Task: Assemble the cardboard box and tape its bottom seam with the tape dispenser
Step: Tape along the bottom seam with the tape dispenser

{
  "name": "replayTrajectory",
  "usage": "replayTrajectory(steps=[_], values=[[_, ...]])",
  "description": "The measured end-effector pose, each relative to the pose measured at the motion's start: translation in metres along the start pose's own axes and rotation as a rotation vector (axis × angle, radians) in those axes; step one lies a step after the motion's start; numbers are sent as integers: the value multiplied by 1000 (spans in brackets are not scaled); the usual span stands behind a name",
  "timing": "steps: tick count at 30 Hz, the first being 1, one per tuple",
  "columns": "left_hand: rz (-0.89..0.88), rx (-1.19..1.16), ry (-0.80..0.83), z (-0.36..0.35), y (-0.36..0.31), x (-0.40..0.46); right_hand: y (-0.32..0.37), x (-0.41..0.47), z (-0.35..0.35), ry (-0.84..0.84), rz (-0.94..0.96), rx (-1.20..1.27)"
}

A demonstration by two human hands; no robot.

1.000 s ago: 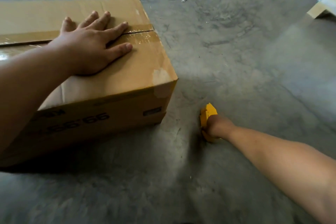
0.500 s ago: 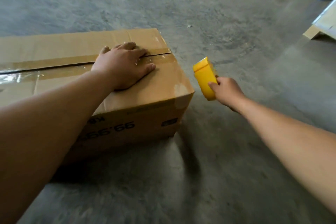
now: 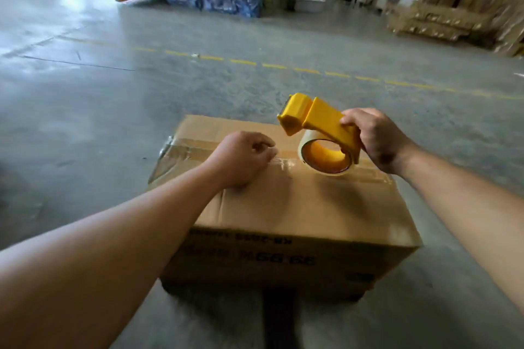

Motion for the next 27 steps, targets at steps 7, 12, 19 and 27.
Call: replayTrajectory(steps=[7,12,19,27], values=[[306,-751,-159,45,113,-14,16,28,-106,164,1,16],[399,-996,-63,51,115,-10,19,40,-145,183,-2,-10],[335,-1089,246,54,118,-4,16,51,-156,236,18,-55],[319,-1161,218,53,123,-2,17,57,-159,212,36,-1]])
Point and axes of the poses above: each hand's wrist, its own x-axis towards the middle knuckle, its own z-axis out of the back of the hand, y = z × x, the point moved 5 cm from there along x, towards the middle knuckle, and after that the axes turned 11 degrees about x, right-handed, at the moved point
